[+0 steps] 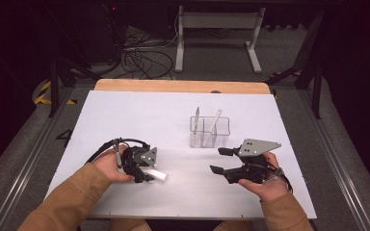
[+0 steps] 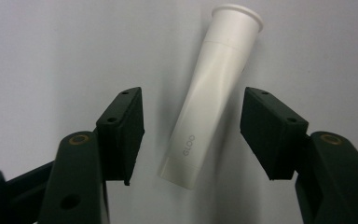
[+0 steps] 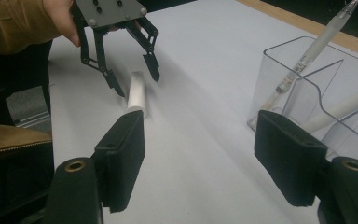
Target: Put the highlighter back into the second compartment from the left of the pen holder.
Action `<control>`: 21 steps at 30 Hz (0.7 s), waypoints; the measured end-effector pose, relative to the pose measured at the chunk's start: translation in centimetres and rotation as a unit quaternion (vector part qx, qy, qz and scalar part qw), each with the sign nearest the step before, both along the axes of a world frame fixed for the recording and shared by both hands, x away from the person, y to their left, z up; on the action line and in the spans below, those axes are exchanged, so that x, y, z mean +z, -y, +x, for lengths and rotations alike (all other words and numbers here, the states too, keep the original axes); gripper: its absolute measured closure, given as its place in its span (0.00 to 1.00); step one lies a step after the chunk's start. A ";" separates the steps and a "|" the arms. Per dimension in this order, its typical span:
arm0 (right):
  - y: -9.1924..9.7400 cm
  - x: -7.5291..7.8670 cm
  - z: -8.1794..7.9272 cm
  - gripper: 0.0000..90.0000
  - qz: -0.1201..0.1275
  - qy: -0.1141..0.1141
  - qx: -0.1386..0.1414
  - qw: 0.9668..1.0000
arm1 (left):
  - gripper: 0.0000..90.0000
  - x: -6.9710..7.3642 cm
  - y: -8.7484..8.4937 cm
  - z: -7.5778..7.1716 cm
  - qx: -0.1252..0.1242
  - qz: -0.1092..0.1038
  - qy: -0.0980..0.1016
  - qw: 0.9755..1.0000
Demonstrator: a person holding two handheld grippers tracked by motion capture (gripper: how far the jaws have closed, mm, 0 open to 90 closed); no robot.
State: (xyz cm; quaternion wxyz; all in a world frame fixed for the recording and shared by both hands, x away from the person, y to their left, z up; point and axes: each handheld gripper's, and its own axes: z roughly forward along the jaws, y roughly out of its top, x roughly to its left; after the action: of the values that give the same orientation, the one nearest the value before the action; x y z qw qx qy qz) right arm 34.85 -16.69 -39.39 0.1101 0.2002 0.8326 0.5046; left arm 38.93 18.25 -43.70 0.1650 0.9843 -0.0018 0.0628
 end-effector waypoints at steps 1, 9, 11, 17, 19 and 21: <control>0.0 0.0 0.0 0.38 0.000 0.000 0.000 1.000 | 0.47 0.0 0.0 0.0 0.000 0.000 0.000 1.000; 0.0 -0.1 0.0 0.38 -0.001 0.000 0.000 1.000 | 0.53 -0.1 0.4 -0.2 -0.019 0.013 0.011 1.000; -0.1 -0.1 0.0 0.38 -0.002 -0.001 0.001 1.000 | 0.54 -0.1 0.6 -0.3 -0.021 0.017 0.012 1.000; -0.1 -0.1 0.0 0.38 -0.003 0.000 0.001 1.000 | 0.59 -0.4 0.6 -0.4 -0.024 0.031 0.013 0.999; -0.1 -0.1 0.0 0.38 -0.003 -0.001 0.001 1.000 | 0.61 -0.4 0.6 -0.4 -0.027 0.032 0.013 0.999; -0.1 -0.2 0.0 0.38 -0.003 -0.001 0.001 1.000 | 0.64 -0.4 0.6 -0.3 -0.025 0.033 0.006 0.999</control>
State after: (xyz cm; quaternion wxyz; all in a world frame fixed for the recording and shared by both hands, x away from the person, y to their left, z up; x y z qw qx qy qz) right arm 34.87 -16.57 -39.55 0.1095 0.1993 0.8346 0.5018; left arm 38.58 17.62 -44.06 0.1338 0.9884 -0.0300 0.0649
